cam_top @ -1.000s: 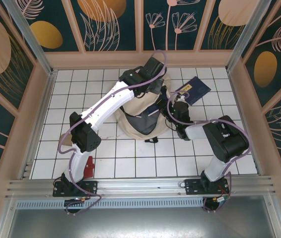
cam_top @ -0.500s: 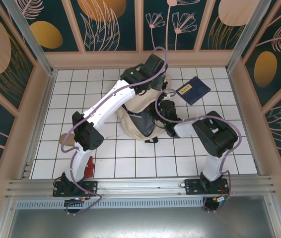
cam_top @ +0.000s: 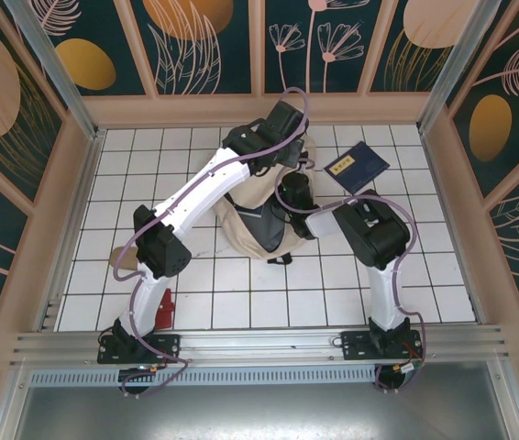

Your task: Pack the student bag

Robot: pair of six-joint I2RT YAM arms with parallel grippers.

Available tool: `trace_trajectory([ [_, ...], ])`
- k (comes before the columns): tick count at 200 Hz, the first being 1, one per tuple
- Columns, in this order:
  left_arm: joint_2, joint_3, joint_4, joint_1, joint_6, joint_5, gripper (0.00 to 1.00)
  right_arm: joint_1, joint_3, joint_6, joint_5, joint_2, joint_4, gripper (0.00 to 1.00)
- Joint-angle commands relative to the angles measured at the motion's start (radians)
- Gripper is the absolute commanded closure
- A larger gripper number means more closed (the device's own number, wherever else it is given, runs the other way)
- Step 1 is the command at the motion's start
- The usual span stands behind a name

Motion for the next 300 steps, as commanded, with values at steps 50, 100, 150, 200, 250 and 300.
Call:
trace_trajectory([
  [50,-0.039,-0.013,0.039,0.002,0.002,-0.040,1.00,-0.011,-0.032,0.063,0.024,-0.068,0.025,0.50],
  [100,-0.040,-0.008,0.062,0.018,-0.007,-0.042,1.00,-0.045,-0.182,0.246,-0.082,-0.262,-0.075,0.40],
  [150,-0.033,-0.013,0.072,0.031,-0.019,-0.041,1.00,-0.091,-0.295,0.297,-0.251,-0.475,-0.336,0.40],
  [200,-0.040,-0.030,0.088,0.040,-0.021,-0.050,1.00,-0.091,-0.417,0.134,-0.269,-0.765,-0.570,0.40],
  [250,-0.126,-0.264,0.175,0.045,-0.022,0.006,1.00,-0.121,-0.378,-0.163,0.001,-1.057,-1.075,0.40],
  [300,-0.290,-0.626,0.327,0.043,-0.031,0.255,1.00,-0.334,-0.316,-0.374,0.046,-1.030,-1.216,0.41],
])
